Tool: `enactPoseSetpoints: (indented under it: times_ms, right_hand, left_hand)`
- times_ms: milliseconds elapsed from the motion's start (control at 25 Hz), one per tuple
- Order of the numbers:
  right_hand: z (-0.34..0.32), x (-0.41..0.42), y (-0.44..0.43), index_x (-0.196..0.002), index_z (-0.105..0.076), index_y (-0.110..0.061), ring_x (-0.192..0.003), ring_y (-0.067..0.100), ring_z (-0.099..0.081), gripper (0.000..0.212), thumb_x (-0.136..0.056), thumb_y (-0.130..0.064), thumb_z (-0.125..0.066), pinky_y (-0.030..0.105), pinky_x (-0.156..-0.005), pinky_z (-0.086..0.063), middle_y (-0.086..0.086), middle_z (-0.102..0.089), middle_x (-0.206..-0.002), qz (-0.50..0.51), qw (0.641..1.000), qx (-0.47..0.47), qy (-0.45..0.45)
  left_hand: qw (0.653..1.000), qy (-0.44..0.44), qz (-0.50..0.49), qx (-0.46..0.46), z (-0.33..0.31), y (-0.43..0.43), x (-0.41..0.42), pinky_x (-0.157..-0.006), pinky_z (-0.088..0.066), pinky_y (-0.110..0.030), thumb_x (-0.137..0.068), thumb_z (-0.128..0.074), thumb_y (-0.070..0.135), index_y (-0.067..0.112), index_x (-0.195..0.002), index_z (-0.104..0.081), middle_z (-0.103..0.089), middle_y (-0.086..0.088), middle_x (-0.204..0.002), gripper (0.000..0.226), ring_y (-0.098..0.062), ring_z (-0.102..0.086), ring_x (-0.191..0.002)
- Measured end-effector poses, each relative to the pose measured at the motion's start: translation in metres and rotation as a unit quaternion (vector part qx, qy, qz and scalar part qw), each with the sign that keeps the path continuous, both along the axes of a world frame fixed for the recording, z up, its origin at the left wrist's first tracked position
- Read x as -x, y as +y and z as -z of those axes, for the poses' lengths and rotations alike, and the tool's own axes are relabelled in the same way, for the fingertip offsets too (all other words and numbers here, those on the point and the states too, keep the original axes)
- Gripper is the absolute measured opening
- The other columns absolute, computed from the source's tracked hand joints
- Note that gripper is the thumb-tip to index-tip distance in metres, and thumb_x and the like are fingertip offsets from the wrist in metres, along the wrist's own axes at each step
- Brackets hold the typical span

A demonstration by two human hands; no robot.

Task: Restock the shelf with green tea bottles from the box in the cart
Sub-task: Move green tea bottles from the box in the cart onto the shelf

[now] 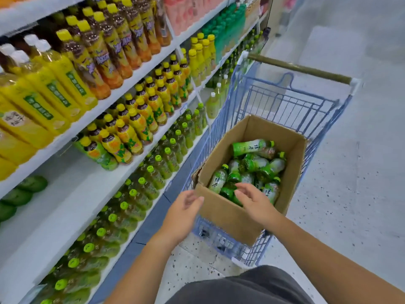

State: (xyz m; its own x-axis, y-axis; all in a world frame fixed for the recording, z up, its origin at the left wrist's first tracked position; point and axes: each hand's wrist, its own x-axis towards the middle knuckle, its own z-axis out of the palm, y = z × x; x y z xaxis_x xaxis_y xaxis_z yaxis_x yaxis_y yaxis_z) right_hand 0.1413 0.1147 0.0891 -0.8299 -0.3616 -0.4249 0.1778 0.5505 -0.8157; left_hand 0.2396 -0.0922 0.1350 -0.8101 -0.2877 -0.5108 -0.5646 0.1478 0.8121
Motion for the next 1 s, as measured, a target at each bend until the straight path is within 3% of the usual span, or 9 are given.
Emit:
enactPoseSetpoints:
  times_ms: [120, 240, 400, 600, 720, 880, 1000]
  right_hand:
    - [0.014, 0.037, 0.036, -0.144, -0.051, -0.022, -0.122, 0.012, -0.055, 0.043, -0.104, -0.038, -0.051, 0.026, -0.100, -0.040, -0.007, -0.058, -0.130, 0.011, 0.999, -0.014, -0.033]
    - [0.024, 0.058, 0.060, -0.143, -0.050, -0.022, -0.117, 0.011, -0.054, 0.042, -0.105, -0.039, -0.049, 0.023, -0.093, -0.036, -0.007, -0.056, -0.124, 0.030, 0.997, -0.035, -0.057]
    - [0.038, 0.070, 0.072, -0.145, -0.048, -0.020, -0.109, 0.011, -0.051, 0.045, -0.105, -0.040, -0.047, 0.024, -0.090, -0.036, -0.002, -0.058, -0.131, 0.069, 0.993, -0.057, -0.081]
    - [0.059, 0.072, 0.058, -0.152, -0.039, -0.015, -0.122, 0.024, -0.055, 0.054, -0.106, -0.043, -0.043, 0.027, -0.089, -0.036, 0.010, -0.052, -0.146, 0.141, 0.976, -0.110, -0.128]
    - [0.067, 0.071, 0.040, -0.153, -0.036, -0.012, -0.105, 0.026, -0.060, 0.056, -0.107, -0.042, -0.040, 0.032, -0.087, -0.042, 0.014, -0.057, -0.139, 0.181, 0.961, -0.137, -0.158]
    - [0.085, 0.068, 0.023, -0.155, -0.033, -0.008, -0.095, 0.021, -0.057, 0.060, -0.106, -0.042, -0.042, 0.030, -0.080, -0.042, 0.013, -0.057, -0.136, 0.230, 0.937, -0.162, -0.205]
    - [0.106, 0.069, 0.018, -0.150, -0.035, -0.004, -0.087, 0.021, -0.063, 0.058, -0.103, -0.034, -0.049, 0.032, -0.069, -0.048, 0.016, -0.055, -0.133, 0.293, 0.913, -0.182, -0.220]
  left_hand:
    - [0.999, -0.033, 0.019, 0.000, 0.012, 0.029, 0.049, -0.093, -0.038, -0.027, -0.101, -0.053, 0.047, 0.029, -0.146, -0.045, -0.053, 0.022, -0.124, 0.050, 0.000, -0.052, -0.111]
    - [0.996, -0.070, 0.056, 0.001, 0.024, 0.051, 0.083, -0.091, -0.042, -0.028, -0.101, -0.052, 0.049, 0.026, -0.147, -0.043, -0.052, 0.011, -0.134, 0.053, -0.009, -0.050, -0.119]
    - [0.988, -0.116, 0.102, 0.008, 0.044, 0.064, 0.123, -0.102, -0.040, -0.034, -0.100, -0.052, 0.051, 0.026, -0.150, -0.041, -0.051, 0.008, -0.140, 0.057, -0.013, -0.049, -0.125]
    - [0.969, -0.161, 0.181, 0.043, 0.077, 0.049, 0.170, -0.109, -0.038, -0.039, -0.100, -0.048, 0.055, 0.024, -0.153, -0.037, -0.049, 0.004, -0.146, 0.063, -0.017, -0.049, -0.127]
    - [0.953, -0.202, 0.213, 0.079, 0.106, 0.032, 0.195, -0.104, -0.041, -0.038, -0.100, -0.046, 0.050, 0.019, -0.154, -0.035, -0.049, -0.003, -0.148, 0.063, -0.024, -0.052, -0.125]
    - [0.923, -0.256, 0.251, 0.138, 0.150, 0.020, 0.214, -0.087, -0.048, -0.036, -0.095, -0.049, 0.044, 0.009, -0.140, -0.046, -0.061, -0.011, -0.128, 0.057, -0.032, -0.062, -0.107]
    - [0.899, -0.305, 0.265, 0.170, 0.189, 0.022, 0.224, -0.095, -0.052, -0.043, -0.083, -0.055, 0.046, 0.002, -0.133, -0.048, -0.060, -0.018, -0.130, 0.067, -0.037, -0.062, -0.110]
